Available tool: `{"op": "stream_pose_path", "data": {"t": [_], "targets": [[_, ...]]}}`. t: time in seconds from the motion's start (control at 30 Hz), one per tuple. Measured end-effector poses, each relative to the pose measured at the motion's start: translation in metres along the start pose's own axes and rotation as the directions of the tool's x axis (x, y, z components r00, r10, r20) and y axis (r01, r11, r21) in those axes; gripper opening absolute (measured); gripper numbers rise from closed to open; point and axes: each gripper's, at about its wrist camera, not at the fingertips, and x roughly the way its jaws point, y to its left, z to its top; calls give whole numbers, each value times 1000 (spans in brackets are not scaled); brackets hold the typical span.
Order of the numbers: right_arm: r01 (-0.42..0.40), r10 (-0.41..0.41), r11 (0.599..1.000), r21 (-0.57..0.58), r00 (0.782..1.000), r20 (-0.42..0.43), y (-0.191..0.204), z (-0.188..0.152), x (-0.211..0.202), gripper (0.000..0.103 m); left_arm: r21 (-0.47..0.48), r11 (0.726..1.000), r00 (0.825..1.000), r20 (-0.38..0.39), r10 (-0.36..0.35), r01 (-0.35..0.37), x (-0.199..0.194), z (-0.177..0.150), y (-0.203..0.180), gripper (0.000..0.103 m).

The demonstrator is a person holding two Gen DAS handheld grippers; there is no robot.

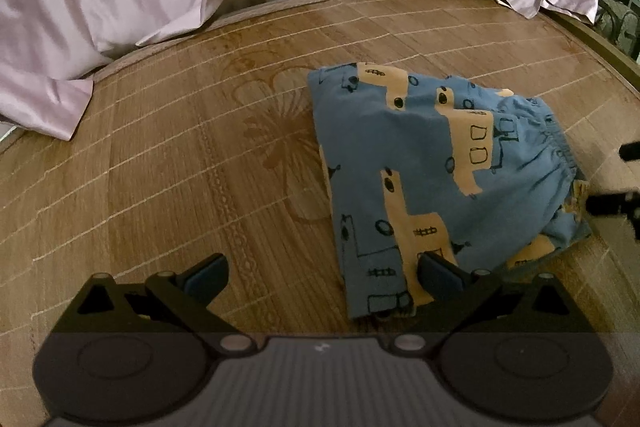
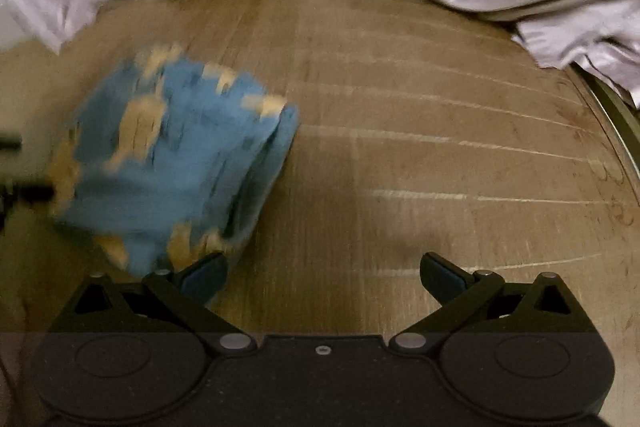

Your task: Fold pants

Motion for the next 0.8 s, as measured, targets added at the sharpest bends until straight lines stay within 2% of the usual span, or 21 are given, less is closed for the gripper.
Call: {"op": "stream_pose_path", "data": {"t": [0.1, 0.17, 0.23, 0.3, 0.4, 0.47, 0.53, 0.6, 0.7, 0.8], "targets": [[-104, 89, 989, 105, 987, 136, -11, 4, -7, 102, -21, 999, 999, 19, -27, 27, -7, 2, 1, 103], [-184, 155, 972, 144, 970, 187, -13, 8, 3, 102, -50, 996, 996, 46, -77, 80, -11, 3, 5, 103], [-254, 223, 955, 154, 956, 192, -15, 14, 20, 102, -78, 989, 990, 68, -121, 127, -12, 5, 8, 103], [-306, 286, 943, 135, 947, 146, -14, 22, 39, 102, -114, 982, 987, 66, -145, 152, -7, 7, 9, 103], [-299, 294, 954, 14, 945, 146, -12, 23, 52, 102, -177, 971, 987, 21, -157, 158, 5, 13, 9, 103], [-279, 265, 959, 53, 946, 185, -17, 18, 59, 102, -207, 964, 985, -6, -172, 167, 9, 15, 9, 103], [-344, 309, 930, 131, 923, 229, -28, 14, 66, 102, -214, 962, 984, -16, -177, 169, 11, 17, 8, 103], [-380, 328, 911, 158, 902, 280, -33, 13, 72, 102, -226, 960, 985, -17, -172, 164, 12, 17, 8, 103], [-374, 314, 912, 170, 901, 298, -32, 15, 78, 102, -231, 958, 983, -36, -182, 169, 16, 16, 6, 103], [-364, 308, 919, 154, 904, 296, -27, 15, 78, 97, -219, 963, 984, -46, -172, 158, 18, 12, 2, 103]]}}
